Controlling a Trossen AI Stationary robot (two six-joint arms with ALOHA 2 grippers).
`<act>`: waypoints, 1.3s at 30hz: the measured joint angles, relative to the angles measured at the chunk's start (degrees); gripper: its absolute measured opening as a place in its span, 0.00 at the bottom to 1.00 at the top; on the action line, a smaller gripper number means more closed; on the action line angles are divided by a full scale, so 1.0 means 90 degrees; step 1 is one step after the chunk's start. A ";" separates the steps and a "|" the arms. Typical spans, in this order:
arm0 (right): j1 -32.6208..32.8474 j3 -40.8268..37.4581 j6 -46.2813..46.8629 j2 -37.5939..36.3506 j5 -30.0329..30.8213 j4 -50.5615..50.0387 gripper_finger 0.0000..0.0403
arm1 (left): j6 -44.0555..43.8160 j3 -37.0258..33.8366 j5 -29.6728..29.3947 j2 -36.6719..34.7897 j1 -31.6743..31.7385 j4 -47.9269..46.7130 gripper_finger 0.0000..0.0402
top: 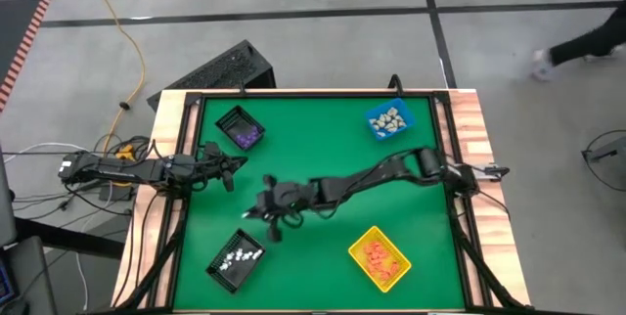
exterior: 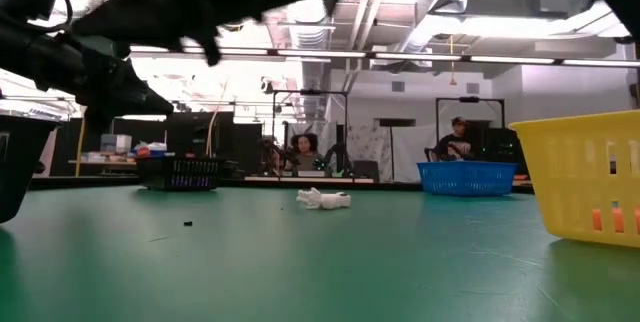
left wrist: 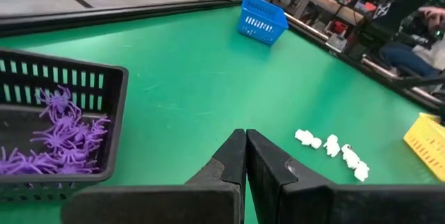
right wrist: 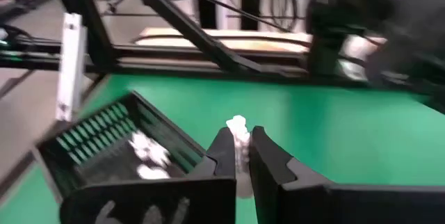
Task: Sort Halloween decoration
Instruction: Put the white skeleton toy into the bottom black basket
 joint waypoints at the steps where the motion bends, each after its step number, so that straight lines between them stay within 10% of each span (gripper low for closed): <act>1: 0.0067 0.0327 0.0024 0.0198 0.0001 -0.0096 0.08 | 0.0088 0.0000 -0.0001 0.0000 -0.0001 0.0000 0.00; 12: 0.0329 0.2845 0.0895 0.1790 -0.0393 -0.1397 0.13 | 0.0662 0.0002 -0.0006 -0.0001 0.0001 -0.0005 0.00; 30: 0.0389 0.2922 0.2046 0.1666 -0.0528 -0.2536 0.57 | 0.1328 0.0005 -0.0021 0.0000 0.0001 -0.0010 0.00; 39: 0.0161 0.2927 0.1669 0.0324 0.0980 -0.6331 0.50 | 0.1197 0.0005 -0.0144 -0.0001 0.0001 -0.0006 0.00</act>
